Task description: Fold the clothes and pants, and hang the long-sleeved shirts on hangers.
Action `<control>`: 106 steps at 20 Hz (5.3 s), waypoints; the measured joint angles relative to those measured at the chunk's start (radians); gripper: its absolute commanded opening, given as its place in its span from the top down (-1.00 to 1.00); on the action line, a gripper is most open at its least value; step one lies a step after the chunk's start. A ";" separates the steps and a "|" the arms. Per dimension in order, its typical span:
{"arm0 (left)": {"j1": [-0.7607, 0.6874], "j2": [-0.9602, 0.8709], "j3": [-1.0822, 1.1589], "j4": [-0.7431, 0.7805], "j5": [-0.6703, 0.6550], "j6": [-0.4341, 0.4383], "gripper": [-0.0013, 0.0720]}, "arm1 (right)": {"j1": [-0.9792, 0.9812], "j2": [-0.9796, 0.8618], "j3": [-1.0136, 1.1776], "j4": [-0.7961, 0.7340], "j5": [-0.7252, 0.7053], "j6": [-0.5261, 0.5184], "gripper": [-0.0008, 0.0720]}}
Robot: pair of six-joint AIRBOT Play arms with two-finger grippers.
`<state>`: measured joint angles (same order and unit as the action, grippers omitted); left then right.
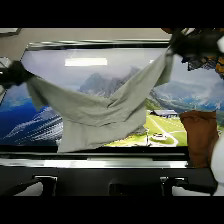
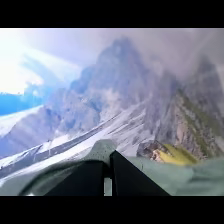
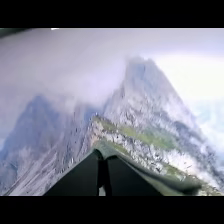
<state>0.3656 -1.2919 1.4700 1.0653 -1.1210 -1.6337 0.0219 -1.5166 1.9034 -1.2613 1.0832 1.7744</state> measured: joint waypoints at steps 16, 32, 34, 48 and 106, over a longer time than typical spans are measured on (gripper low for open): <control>-0.043 -0.299 -0.084 0.009 0.033 0.003 0.90 | -0.190 -0.306 -0.031 0.290 0.426 -0.180 -0.25; -0.043 -0.301 -0.084 0.009 -0.023 0.002 0.90 | 0.039 -0.125 -0.719 0.331 0.224 -0.232 0.21; -0.043 -0.302 -0.084 0.009 -0.024 0.003 0.90 | 0.051 -0.133 -0.727 0.332 0.203 -0.213 0.89; -0.046 -0.303 -0.088 0.008 -0.033 0.002 0.90 | -0.147 -0.154 -0.266 0.288 -0.222 0.079 0.90; 0.137 0.461 0.327 -0.029 0.166 -0.051 0.90 | 0.399 0.558 0.009 -0.237 0.187 0.169 0.89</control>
<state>0.5026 -0.8310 1.7966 1.0363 -0.9554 -1.6844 0.4210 -0.9581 1.9125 -1.4979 1.2705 1.9430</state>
